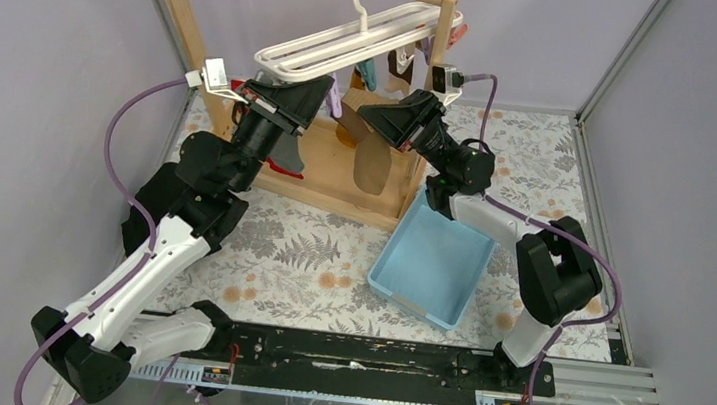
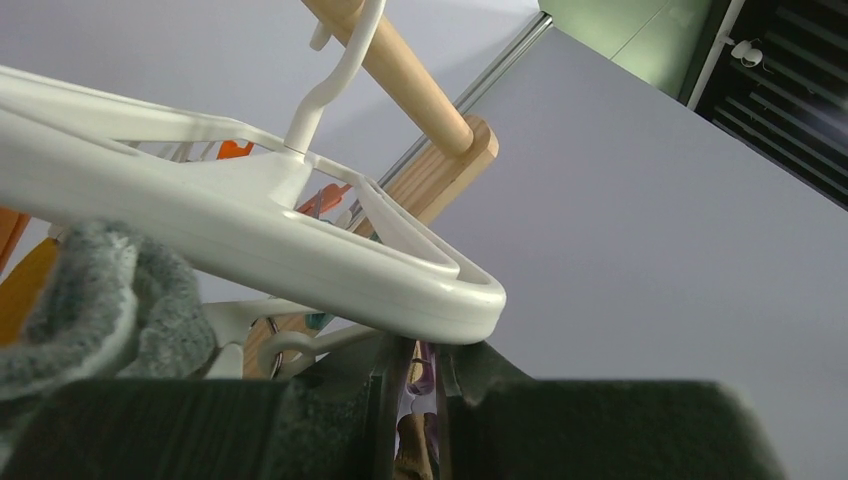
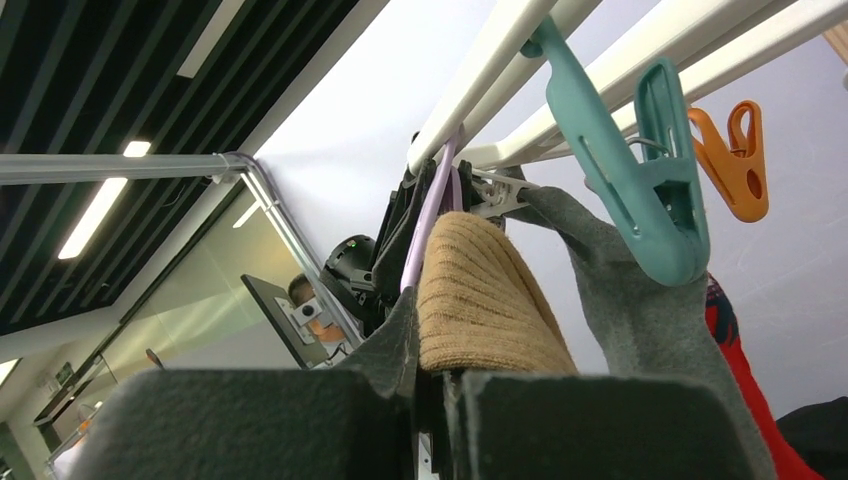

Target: Clip the socks to the hanger

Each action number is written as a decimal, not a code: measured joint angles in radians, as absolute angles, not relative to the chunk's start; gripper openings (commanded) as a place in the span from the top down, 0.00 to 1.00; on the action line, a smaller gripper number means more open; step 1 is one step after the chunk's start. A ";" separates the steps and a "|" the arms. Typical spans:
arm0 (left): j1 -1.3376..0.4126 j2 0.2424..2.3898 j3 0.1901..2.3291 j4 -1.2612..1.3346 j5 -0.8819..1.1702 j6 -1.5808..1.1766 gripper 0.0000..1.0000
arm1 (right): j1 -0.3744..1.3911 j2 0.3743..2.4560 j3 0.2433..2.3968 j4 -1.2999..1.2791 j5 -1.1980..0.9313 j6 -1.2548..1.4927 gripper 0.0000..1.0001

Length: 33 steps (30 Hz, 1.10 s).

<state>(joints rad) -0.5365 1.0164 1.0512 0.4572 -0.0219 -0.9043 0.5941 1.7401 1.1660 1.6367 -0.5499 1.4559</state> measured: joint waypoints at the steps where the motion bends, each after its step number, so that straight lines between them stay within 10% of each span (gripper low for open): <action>1: -0.537 1.017 1.051 0.458 -0.022 -0.905 1.00 | 0.594 1.742 1.168 1.637 -0.549 1.456 1.00; 33: -0.535 1.031 1.051 0.477 -0.036 -0.909 1.00 | 0.594 1.819 1.254 1.628 -0.613 1.436 1.00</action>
<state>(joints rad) -0.5350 1.0313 1.0512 0.4770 -0.0360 -0.9089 0.5938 1.8187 1.2537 1.6279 -0.6132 1.4364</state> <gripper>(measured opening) 0.190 0.027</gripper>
